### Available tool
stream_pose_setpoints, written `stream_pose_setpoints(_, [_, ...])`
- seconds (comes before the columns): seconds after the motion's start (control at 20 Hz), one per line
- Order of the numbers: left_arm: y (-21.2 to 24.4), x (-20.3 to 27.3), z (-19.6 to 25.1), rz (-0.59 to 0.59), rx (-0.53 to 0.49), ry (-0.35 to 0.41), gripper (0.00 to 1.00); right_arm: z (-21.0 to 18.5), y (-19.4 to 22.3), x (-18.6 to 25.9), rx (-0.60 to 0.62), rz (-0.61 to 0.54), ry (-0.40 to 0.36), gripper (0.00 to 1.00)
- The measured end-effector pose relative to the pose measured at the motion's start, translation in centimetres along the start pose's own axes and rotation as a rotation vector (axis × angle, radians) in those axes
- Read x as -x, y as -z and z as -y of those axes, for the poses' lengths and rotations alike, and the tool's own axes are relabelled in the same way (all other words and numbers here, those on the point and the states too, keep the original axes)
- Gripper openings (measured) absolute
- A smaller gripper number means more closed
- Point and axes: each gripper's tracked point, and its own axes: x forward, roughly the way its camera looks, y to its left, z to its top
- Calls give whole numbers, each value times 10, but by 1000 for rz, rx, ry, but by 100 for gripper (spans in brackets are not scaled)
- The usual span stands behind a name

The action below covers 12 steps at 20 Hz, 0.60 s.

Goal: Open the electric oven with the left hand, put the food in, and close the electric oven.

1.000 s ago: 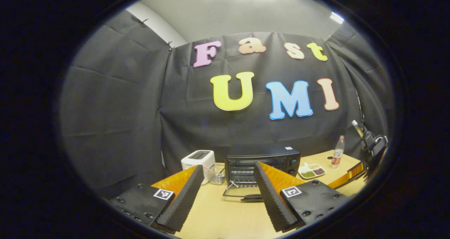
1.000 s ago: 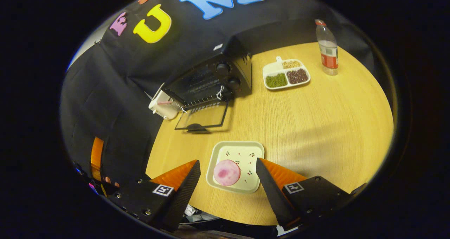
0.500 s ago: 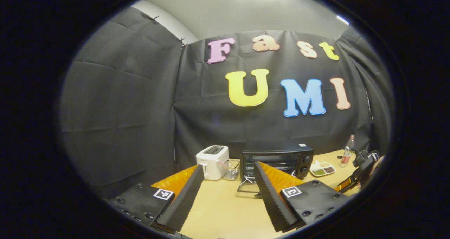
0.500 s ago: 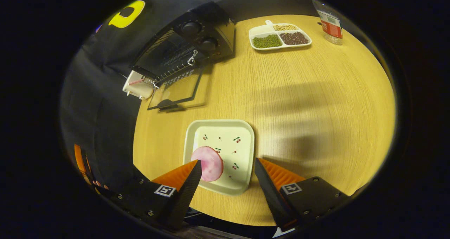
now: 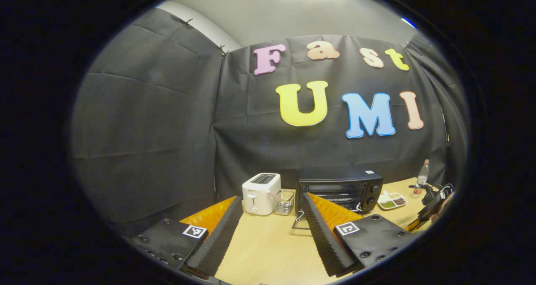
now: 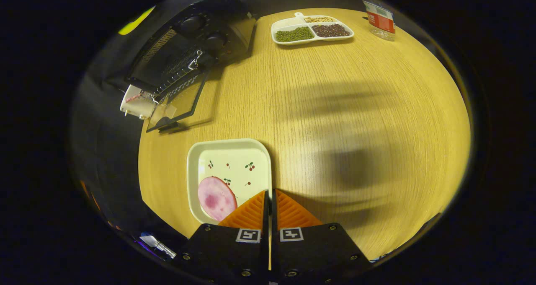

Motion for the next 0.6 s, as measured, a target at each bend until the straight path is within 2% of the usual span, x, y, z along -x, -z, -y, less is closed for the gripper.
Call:
stream_pose_setpoints(0.1, [-3,-3,1,8,8,3,96,-1,-2,3,-12,20,-16,2])
stream_pose_setpoints(0.15, [-2,-6,1,8,10,6,91,-1,-3,-3,-10,20,-23,0])
stream_pose_setpoints(0.35, [-1,-15,4,8,11,15,91,-26,-2,6,-76,16,-145,0])
stream_pose_setpoints(0.4, [-2,-18,4,8,15,18,96,-29,-5,7,-87,24,-160,0])
stream_pose_setpoints(0.45, [-3,-20,5,7,18,21,91,-35,-5,10,-95,28,-177,0])
stream_pose_setpoints(0.55, [-2,-24,6,8,24,30,91,-51,-4,19,-119,38,-217,0])
stream_pose_setpoints(0.6, [-2,-26,7,8,23,33,96,-59,-6,23,-132,45,-242,0])
